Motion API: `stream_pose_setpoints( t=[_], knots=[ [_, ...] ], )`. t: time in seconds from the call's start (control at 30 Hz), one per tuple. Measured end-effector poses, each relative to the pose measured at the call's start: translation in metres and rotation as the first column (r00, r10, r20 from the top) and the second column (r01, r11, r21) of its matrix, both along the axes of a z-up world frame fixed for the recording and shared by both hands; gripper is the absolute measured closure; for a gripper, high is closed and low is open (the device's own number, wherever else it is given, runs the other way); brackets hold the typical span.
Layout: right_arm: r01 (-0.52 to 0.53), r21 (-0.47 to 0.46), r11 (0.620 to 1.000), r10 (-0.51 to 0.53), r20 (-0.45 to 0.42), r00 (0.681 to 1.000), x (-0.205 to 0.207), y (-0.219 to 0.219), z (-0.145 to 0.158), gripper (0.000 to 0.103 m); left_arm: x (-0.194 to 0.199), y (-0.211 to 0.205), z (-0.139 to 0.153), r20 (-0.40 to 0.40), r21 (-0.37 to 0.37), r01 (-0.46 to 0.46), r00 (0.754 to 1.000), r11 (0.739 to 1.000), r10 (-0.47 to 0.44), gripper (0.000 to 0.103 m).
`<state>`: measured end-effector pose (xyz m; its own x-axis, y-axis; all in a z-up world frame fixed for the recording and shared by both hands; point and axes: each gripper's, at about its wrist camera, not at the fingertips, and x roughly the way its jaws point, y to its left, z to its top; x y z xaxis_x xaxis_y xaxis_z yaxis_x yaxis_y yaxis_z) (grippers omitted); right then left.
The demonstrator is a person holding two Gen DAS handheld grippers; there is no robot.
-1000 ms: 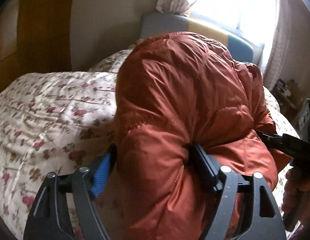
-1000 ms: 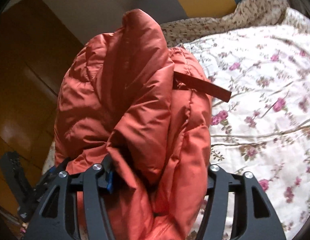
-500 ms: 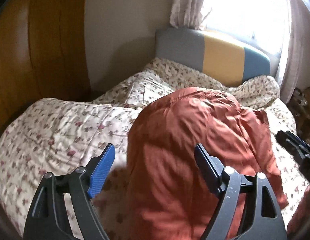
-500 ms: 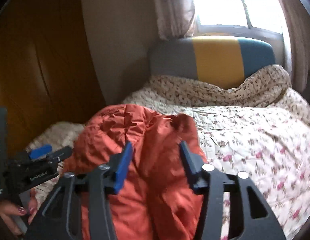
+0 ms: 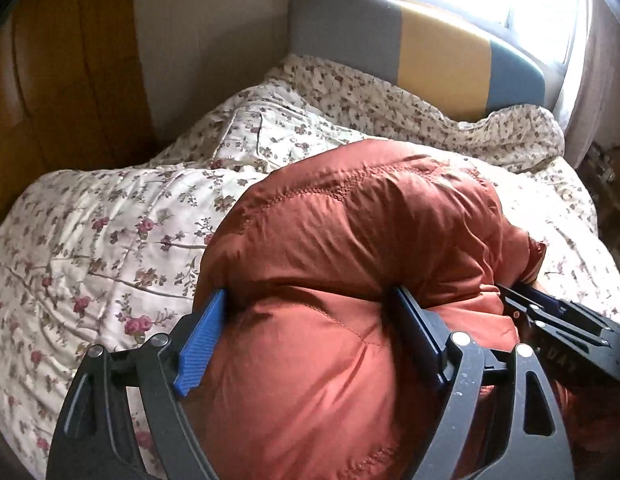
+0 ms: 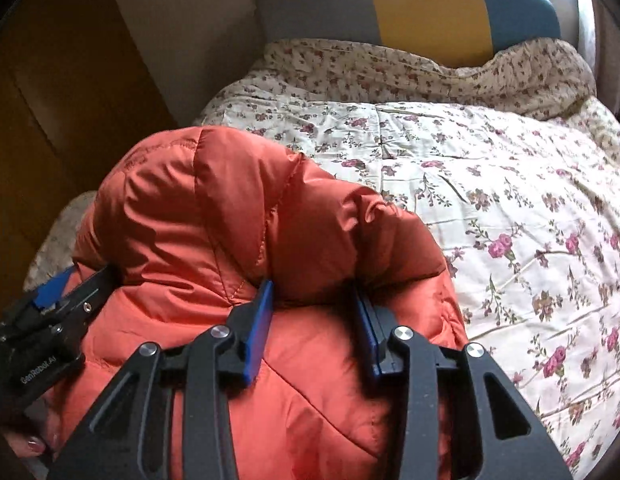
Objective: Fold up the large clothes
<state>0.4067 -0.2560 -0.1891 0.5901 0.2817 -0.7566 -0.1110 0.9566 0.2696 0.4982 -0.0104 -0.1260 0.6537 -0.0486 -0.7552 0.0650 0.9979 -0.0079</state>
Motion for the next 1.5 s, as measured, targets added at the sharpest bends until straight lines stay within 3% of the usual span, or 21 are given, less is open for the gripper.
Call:
stream_pose_setpoints(
  t=[0.2,0.4,0.43,0.5,0.57,0.63,0.83,0.93,1.03,1.23,1.5],
  knots=[
    [0.015,-0.018,1.0,-0.014,0.019,1.0,0.02,0.005,-0.009,0.065,0.005,-0.002,-0.01,-0.002,0.0,-0.008,1.0,1.0,0.008,0.019],
    [-0.001,-0.022,1.0,0.003,0.055,0.998,0.002,0.008,-0.003,0.064,-0.01,-0.004,-0.001,0.043,0.01,-0.009,0.999,1.0,0.008,0.017],
    [-0.007,-0.032,0.999,0.009,0.068,0.998,-0.003,0.005,0.002,0.061,-0.015,-0.002,0.002,0.051,0.008,-0.014,0.999,1.0,0.014,0.008],
    [0.006,-0.031,0.999,-0.003,0.091,0.996,-0.018,0.001,0.013,0.049,-0.029,0.002,0.01,0.062,0.001,-0.049,0.997,0.999,0.049,0.003],
    [0.021,-0.007,1.0,-0.02,0.116,0.993,-0.033,-0.005,0.024,0.036,-0.045,0.008,0.017,0.065,-0.018,-0.067,0.996,0.998,0.068,0.003],
    [0.014,0.022,1.0,-0.017,0.133,0.991,-0.051,-0.01,0.036,0.034,-0.064,0.013,0.021,0.068,-0.018,-0.098,0.993,0.995,0.099,0.003],
    [0.007,0.022,1.0,-0.011,0.182,0.983,-0.122,-0.016,0.057,0.011,-0.125,0.021,0.027,0.119,-0.006,-0.144,0.982,0.99,0.143,0.003],
    [0.007,0.016,1.0,-0.01,0.206,0.979,-0.153,-0.016,0.061,0.002,-0.156,0.02,0.026,0.126,0.04,-0.176,0.977,0.984,0.17,0.003],
    [0.005,-0.002,1.0,-0.005,0.223,0.975,-0.181,-0.015,0.064,0.002,-0.183,0.019,0.028,0.141,0.054,-0.183,0.975,0.982,0.174,0.003],
    [0.044,-0.035,0.998,-0.034,0.245,0.969,-0.229,-0.013,0.056,0.002,-0.221,0.027,0.035,0.144,0.001,-0.186,0.972,0.982,0.184,0.003],
    [0.055,-0.031,0.998,-0.045,0.258,0.965,-0.258,-0.014,0.053,0.002,-0.255,0.026,0.037,0.174,0.027,-0.182,0.969,0.983,0.175,0.003]
  ],
)
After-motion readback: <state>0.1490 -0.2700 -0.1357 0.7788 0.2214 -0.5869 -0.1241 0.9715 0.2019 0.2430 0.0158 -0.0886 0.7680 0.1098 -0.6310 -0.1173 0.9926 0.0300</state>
